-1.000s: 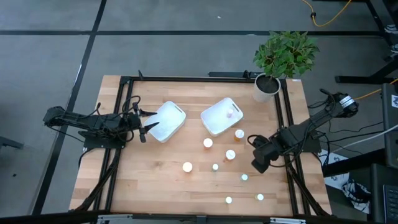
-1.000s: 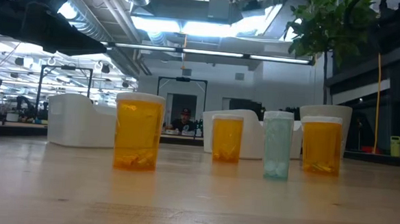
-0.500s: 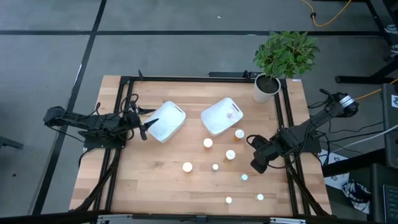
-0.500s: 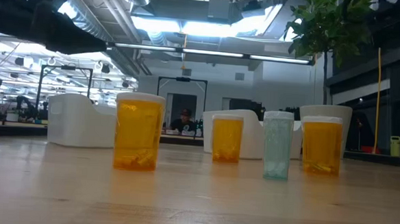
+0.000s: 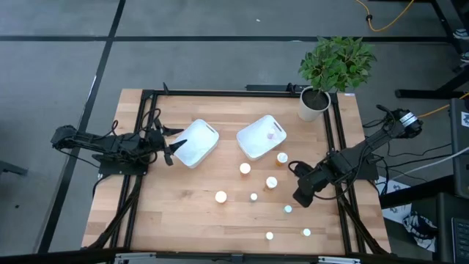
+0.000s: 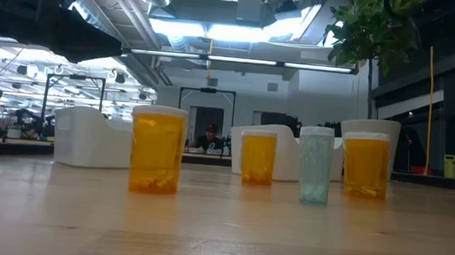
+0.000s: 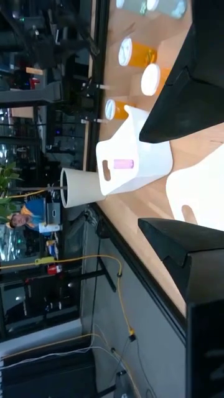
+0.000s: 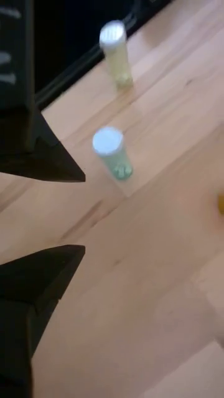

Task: Pick and place medicine bottles into bin by pill shape (circle, oval)
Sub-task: Put the orange capsule bottle into the left white bin

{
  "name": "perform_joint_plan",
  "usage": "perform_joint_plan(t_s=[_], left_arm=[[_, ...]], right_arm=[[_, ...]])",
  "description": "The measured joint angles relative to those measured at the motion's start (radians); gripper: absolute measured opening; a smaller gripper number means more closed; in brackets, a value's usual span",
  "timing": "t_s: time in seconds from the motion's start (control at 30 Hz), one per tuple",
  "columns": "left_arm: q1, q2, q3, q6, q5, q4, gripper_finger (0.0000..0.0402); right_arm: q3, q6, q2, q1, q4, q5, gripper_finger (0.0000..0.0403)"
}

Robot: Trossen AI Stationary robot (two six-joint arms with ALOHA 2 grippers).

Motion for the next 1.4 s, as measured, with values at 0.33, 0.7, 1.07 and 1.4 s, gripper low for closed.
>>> perform_joint_plan(t_s=[0.33,0.7,1.07,1.4], left_arm=[[0.0,0.0,0.0,0.006,0.005,0.0,0.0204],[0.0,0.0,0.0,0.004,0.004,-0.001,0.0204],[0.0,0.0,0.0,0.004,0.004,-0.001,0.0204],[0.0,0.0,0.0,0.007,0.004,-0.001,0.0204]], right_arm=[[0.0,0.218,0.0,0.122,0.046,-0.089,0.0177],[0.0,0.666,0.022,0.403,0.129,-0.015,0.0177],[0.0,0.62,0.164,0.422,0.132,0.151,0.0177],[0.0,0.583,0.192,0.349,0.127,0.169,0.0177]])
